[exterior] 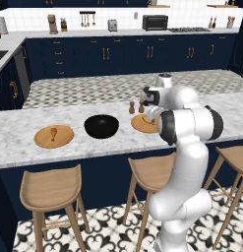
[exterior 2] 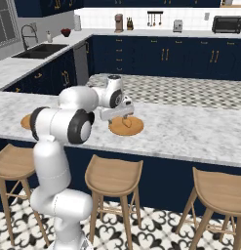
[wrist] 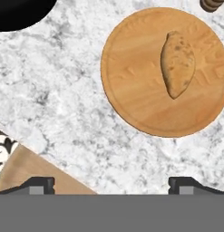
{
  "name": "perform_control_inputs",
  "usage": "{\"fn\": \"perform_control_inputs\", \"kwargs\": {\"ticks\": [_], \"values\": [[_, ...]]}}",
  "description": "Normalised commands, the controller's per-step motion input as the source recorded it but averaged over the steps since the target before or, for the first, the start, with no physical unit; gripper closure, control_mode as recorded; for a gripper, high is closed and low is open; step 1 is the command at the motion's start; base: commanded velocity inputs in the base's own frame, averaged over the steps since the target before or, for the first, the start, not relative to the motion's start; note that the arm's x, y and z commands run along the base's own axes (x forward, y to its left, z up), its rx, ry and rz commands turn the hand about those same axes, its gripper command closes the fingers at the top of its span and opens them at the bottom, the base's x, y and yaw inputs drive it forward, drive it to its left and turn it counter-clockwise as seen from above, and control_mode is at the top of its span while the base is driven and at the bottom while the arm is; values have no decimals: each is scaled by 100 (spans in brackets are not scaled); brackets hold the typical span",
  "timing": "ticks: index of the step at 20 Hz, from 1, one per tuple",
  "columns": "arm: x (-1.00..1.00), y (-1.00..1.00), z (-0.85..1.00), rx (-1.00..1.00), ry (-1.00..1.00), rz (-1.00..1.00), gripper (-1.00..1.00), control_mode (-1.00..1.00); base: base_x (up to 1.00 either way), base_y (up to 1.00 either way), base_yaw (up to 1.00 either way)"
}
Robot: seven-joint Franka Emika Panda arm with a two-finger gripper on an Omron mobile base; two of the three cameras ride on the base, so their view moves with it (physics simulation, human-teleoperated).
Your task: Pick the chicken drumstick and potato from their plates and place them in the bowl. Then put the bowl in the fridge.
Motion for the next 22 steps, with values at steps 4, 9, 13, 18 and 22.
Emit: {"fn": "perform_control_inputs", "kwargs": {"ticks": [4, 9, 13, 18, 22], "values": [[38, -8, -5, 0, 0, -2, -100, -100, 0, 0, 0], [35, -17, -10, 1, 0, 0, -100, -100, 0, 0, 0], [40, -9, -28, 0, 0, 0, -100, -100, 0, 0, 0], [50, -1, -26, 0, 0, 0, -100, -100, 0, 0, 0], [44, -9, -18, 0, 0, 0, -100, -100, 0, 0, 0]]}}
